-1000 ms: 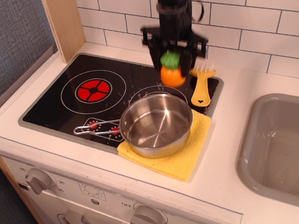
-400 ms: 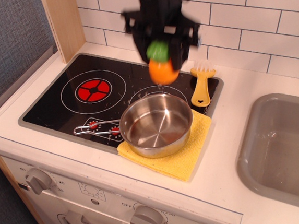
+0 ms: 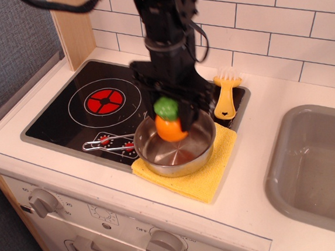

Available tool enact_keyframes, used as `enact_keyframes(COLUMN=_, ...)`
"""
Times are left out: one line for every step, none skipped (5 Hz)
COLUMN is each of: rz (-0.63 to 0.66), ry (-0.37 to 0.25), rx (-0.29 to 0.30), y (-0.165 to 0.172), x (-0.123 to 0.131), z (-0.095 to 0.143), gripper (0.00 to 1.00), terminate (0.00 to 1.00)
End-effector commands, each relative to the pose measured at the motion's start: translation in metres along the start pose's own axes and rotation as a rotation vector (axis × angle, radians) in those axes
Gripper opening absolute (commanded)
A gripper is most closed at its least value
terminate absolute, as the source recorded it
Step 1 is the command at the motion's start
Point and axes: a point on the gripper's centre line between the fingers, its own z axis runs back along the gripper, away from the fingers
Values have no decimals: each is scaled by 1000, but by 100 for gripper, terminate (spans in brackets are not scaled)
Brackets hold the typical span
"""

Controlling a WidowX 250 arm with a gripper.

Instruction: Move the carrot to the pot

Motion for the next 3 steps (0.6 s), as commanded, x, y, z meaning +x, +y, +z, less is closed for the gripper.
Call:
enact_keyframes(rz=-34, ry=-10, rx=3, y=-9, x=-5, z=3, gripper=100, terminate=0)
enact_keyframes(rz=-23, ry=-58, rx=3, y=-4, x=-2, z=23, gripper=100, terminate=0)
enact_keyframes(rz=34, ry=-133, rx=12, y=9, x=-1, z=54, gripper=100, terminate=0)
